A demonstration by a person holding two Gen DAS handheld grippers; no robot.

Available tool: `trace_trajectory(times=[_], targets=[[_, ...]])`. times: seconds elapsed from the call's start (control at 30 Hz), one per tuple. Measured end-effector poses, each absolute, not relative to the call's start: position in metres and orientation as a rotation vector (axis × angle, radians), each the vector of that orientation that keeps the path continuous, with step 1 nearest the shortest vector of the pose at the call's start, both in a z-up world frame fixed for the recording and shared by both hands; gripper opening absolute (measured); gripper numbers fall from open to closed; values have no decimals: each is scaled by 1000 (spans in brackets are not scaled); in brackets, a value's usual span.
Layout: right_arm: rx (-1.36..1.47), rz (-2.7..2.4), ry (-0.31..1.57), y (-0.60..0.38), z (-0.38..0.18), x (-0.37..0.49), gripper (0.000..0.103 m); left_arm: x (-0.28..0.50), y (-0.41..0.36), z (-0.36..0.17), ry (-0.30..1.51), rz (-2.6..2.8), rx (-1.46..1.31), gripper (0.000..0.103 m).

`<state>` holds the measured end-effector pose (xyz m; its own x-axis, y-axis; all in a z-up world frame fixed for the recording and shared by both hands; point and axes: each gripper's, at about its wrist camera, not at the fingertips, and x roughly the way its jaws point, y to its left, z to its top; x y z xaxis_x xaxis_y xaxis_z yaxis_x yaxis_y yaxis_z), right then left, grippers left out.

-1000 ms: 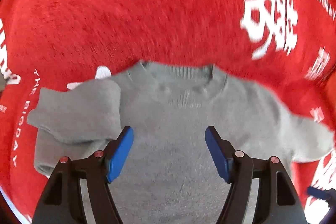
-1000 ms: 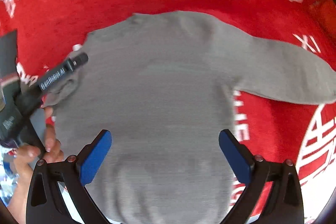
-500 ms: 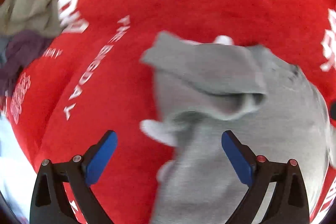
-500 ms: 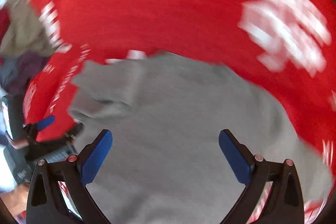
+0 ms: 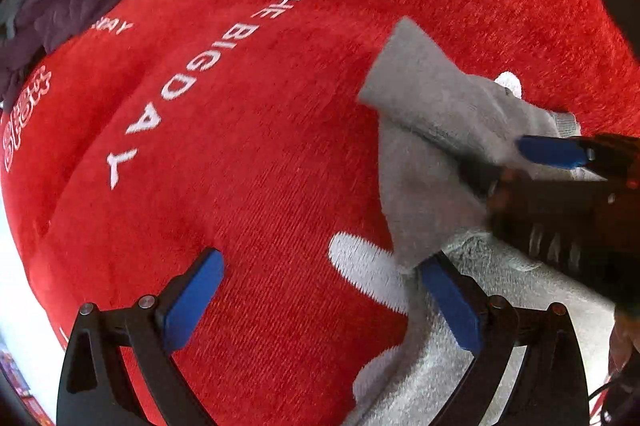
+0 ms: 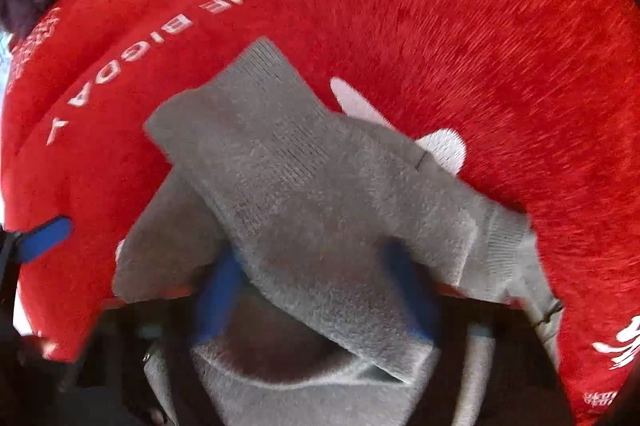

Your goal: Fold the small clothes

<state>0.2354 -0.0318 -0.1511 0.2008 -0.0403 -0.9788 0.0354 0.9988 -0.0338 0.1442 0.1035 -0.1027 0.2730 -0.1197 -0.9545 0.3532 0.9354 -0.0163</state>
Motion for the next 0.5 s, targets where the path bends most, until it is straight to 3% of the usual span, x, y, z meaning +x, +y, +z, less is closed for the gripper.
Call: trace_trajectory(times=[0.03,0.07,0.27,0.4,0.5], targets=[[33,-85,1332,-37,-144,235,17,146,102,-102,1256,-321,222,100],[74,-109,1299,-44,-137,233,10,147,101,-102,1256,-319,230,100],[416,-354,1055,-127,-71,154,10,150,98,-98,1258,-298,271,100],[809,-535,1057,-199,-99,67,11,151,97,-99,1250,-294,301,100],[1076,-493,1041,-219,-135,19,22,149,93,-99,1229,-292,330,100]])
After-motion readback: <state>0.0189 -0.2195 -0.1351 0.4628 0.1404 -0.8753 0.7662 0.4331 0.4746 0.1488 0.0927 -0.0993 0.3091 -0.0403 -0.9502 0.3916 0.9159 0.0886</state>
